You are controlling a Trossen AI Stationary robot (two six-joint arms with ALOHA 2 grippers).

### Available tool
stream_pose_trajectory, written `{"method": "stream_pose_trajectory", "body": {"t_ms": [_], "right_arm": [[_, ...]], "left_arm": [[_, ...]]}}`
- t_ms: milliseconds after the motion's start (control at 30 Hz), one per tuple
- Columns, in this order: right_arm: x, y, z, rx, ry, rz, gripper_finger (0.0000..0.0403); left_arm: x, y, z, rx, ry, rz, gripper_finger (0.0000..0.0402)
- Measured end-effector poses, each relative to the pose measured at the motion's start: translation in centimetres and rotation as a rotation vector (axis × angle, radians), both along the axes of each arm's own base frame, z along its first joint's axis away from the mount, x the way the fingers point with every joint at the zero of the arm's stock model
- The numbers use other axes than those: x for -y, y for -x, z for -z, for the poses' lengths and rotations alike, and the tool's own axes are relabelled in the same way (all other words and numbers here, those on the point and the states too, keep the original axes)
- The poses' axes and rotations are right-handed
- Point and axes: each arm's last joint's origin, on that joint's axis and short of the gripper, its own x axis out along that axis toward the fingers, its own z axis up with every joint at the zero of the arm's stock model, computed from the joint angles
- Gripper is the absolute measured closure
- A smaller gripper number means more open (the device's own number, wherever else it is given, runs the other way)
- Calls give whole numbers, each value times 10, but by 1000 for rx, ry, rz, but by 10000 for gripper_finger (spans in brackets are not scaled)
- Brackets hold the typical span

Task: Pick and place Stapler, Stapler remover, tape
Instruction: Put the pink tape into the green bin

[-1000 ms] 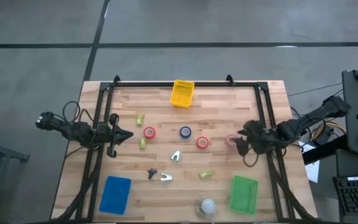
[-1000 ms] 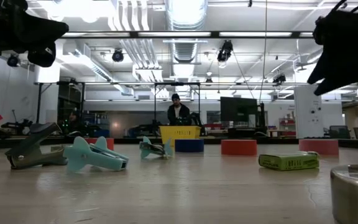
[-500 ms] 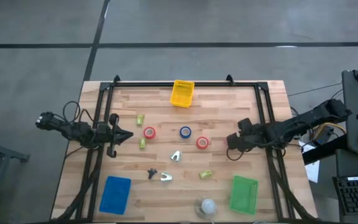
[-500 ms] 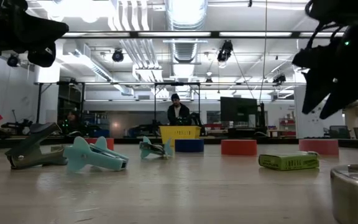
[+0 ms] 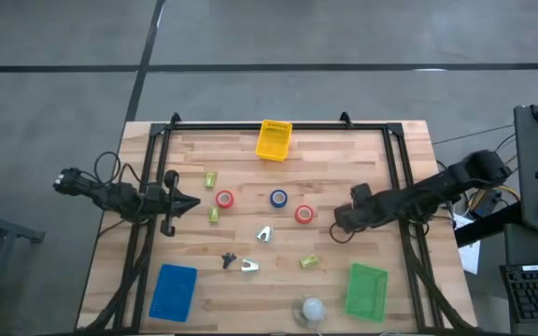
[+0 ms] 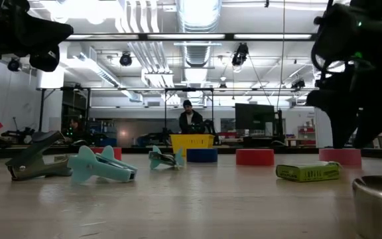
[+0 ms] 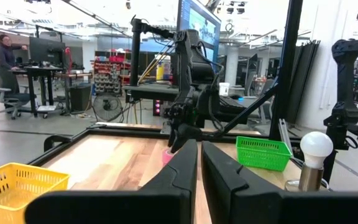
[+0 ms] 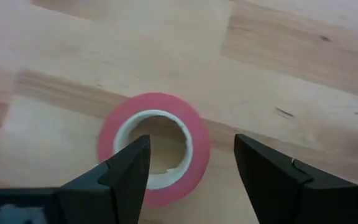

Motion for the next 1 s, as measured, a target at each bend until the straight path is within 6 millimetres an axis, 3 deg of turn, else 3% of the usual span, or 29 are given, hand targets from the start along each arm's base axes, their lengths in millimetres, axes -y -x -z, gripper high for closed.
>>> {"method": "stream_pose_trajectory", "body": {"t_ms": [300,833,1000], "right_arm": [[-1,-6,11,-30,4,-2,214],[1,-5,7,-33,26,-70,359],[0,-6,1,-16,21,-91,371]], "left_arm": [[0,0,0,-1,0,0,376],[0,0,0,-4,-2,0,376],[0,0,0,-4,-2,0,376]]}}
